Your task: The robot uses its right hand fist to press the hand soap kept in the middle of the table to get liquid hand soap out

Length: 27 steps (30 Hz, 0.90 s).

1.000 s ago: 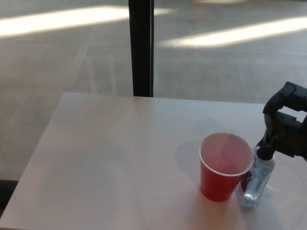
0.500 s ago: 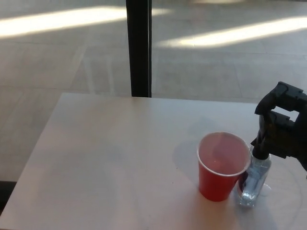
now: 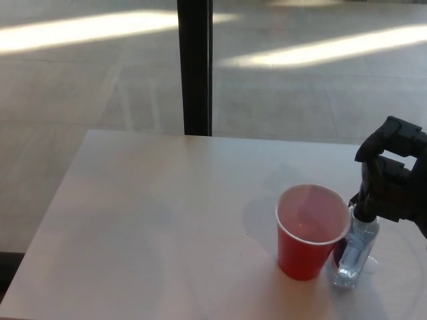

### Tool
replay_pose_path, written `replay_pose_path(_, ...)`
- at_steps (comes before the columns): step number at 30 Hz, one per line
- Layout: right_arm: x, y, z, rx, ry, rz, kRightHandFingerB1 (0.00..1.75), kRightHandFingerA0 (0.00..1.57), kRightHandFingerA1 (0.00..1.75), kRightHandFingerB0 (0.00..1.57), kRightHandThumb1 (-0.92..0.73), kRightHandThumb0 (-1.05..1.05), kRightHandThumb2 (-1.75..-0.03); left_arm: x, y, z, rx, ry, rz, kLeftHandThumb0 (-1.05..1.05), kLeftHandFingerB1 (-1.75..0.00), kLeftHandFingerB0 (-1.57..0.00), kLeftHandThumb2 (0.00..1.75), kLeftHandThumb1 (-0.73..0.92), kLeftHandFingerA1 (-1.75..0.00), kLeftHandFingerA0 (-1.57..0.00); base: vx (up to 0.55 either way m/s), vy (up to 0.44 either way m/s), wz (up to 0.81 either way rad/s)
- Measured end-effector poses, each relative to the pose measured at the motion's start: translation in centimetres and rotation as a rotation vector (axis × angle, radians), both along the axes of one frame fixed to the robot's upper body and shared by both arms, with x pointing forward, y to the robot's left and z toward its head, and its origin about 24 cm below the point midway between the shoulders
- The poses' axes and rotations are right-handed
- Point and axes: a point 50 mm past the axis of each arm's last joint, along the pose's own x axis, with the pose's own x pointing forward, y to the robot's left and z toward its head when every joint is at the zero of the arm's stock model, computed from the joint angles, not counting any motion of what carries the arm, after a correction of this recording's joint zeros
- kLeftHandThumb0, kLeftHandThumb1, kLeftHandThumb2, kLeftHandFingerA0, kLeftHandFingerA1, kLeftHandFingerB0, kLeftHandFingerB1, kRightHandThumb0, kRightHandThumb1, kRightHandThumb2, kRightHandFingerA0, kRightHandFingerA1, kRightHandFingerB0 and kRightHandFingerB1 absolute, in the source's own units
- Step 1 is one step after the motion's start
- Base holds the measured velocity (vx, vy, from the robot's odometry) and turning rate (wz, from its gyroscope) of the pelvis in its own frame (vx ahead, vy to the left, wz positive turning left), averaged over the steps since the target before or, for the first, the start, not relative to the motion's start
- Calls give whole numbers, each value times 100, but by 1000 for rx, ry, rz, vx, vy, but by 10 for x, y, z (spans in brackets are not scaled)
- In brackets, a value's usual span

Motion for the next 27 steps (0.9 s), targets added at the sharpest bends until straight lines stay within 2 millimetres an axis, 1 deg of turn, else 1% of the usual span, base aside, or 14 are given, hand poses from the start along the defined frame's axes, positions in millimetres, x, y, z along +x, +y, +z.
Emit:
replay_pose_path(2, 0, 0, -1, 1, -5, -2, 157, 100, 175, 79, -56, -26, -117, 1, 0, 1, 0, -6, 3, -44, -90, -19, 121, 91, -121, -51, 0, 0, 0)
replay_pose_path(4, 1, -1, -1, 2, -9, -4, 156, 100, 175, 81, -56, -26, -118, 1, 0, 1, -1, -7, 4, -44, -78, -12, 123, 91, -114, -52, 0, 0, 0)
replay_pose_path(8, 1, -1, -2, 3, -15, -6, 155, 103, 175, 83, -55, -27, -121, 1, 0, 0, -3, -2, 4, -44, -100, -25, 121, 92, -123, -52, 0, 0, 0)
replay_pose_path(10, 0, 0, -2, 3, -19, -6, 155, 104, 175, 84, -55, -28, -120, 1, 0, 0, -4, 0, 3, -45, -95, -26, 127, 92, -114, -51, 0, 0, 0)
replay_pose_path(11, 0, 0, -2, 3, -21, -5, 153, 104, 175, 83, -55, -29, -119, 1, 0, 0, -4, -1, 4, -44, -79, -12, 123, 92, -115, -52, 0, 0, 0)
replay_pose_path(16, 0, 2, -3, 3, -31, -5, 157, 102, 175, 80, -53, -28, -123, 0, 0, 0, -4, -1, 5, -43, -79, -18, 126, 91, -108, -51, 0, 0, 0)
replay_pose_path(18, 0, 2, -3, 3, -34, -5, 161, 101, 175, 78, -52, -28, -120, 0, 0, 0, -4, 0, 4, -44, -89, -27, 125, 92, -113, -55, 0, 0, 0)
replay_pose_path(19, -1, 3, -3, 2, -37, -5, 163, 102, 175, 74, -51, -29, -121, 0, 0, 0, -4, 0, 3, -44, -85, -26, 123, 92, -111, -56, 0, 0, 0)
replay_pose_path(20, -1, 3, -3, 1, -39, -5, 166, 101, 175, 73, -55, -29, -118, 0, 0, 0, -3, 2, 1, -43, -97, -15, 124, 89, -131, -45, 0, 0, 0)
replay_pose_path(21, -1, 2, -3, 0, -41, -5, 159, 102, 175, 78, -55, -29, -117, 0, 0, 0, -3, 3, -1, -44, -91, -24, 121, 92, -123, -57, 0, 0, 0)
replay_pose_path(23, -1, 2, -3, -2, -45, -6, 159, 102, 175, 78, -55, -29, -117, -1, 0, -1, -2, 9, -4, -44, -91, -24, 121, 92, -123, -57, 0, 0, 0)
replay_pose_path(24, -1, 1, -3, -3, -46, -6, 156, 101, 175, 75, -53, -29, -123, -1, -1, -1, -1, 12, -6, -45, -110, -22, 126, 88, -134, -47, 0, 0, 0)
replay_pose_path(25, -1, 1, -3, -3, -47, -6, 153, 99, 175, 75, -52, -28, -124, -2, -1, -1, -1, 14, -6, -46, -92, -26, 125, 92, -117, -55, 0, 0, 0)
replay_pose_path(27, -1, -2, 0, -8, -56, -10, 146, 96, 175, 72, -61, -18, -115, -3, -1, -2, -1, 19, -7, -47, -95, -31, 124, 91, -117, -56, 0, 0, 0)
